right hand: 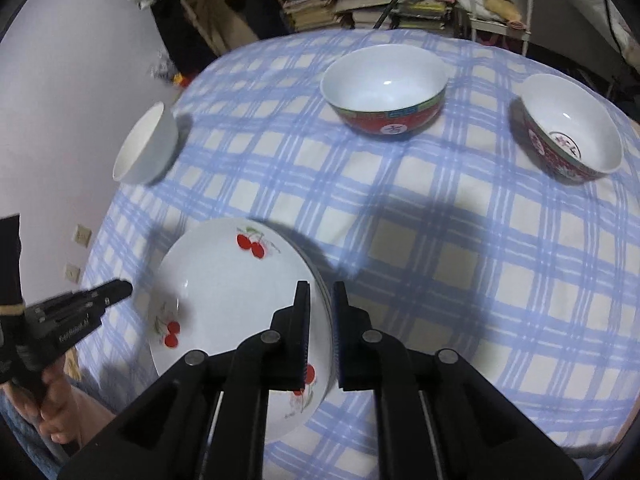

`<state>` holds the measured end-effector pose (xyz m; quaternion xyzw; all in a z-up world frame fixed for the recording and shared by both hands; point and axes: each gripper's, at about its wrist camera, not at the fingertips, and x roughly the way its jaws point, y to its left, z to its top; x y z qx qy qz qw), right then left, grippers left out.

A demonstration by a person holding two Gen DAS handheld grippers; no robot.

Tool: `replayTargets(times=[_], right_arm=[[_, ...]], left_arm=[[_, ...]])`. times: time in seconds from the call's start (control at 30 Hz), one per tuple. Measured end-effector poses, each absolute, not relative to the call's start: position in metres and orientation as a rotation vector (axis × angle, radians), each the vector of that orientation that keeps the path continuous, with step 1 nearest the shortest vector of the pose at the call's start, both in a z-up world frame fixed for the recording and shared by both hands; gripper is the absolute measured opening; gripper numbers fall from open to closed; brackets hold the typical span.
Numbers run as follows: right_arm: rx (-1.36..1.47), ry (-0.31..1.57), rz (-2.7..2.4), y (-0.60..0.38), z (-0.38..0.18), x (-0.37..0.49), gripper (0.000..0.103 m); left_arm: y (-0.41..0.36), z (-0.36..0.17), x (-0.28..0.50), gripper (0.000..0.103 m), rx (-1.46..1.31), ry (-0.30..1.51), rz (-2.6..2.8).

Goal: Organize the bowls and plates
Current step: 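Lower the cherry plate onto the plate stack and open both grippers, then move both grippers toward opposite rims of a large plain white bowl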

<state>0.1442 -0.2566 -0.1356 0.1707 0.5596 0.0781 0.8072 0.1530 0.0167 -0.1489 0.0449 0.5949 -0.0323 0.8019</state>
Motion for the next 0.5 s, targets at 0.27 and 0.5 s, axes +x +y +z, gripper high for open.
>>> replayTargets(times=[0.27,0.5], right_arm=[[0.379,1.159,0.17,-0.257,-0.128,0.14,0.019],[0.365,1.109,0.183,-0.256,-0.118,0.138,0.046]], left_arm=[[0.01,-0.143,0.147,0.021,0.117,1.257,-0.062],[0.011,-0.135,0.147,0.034,0.116,1.226,-0.055]])
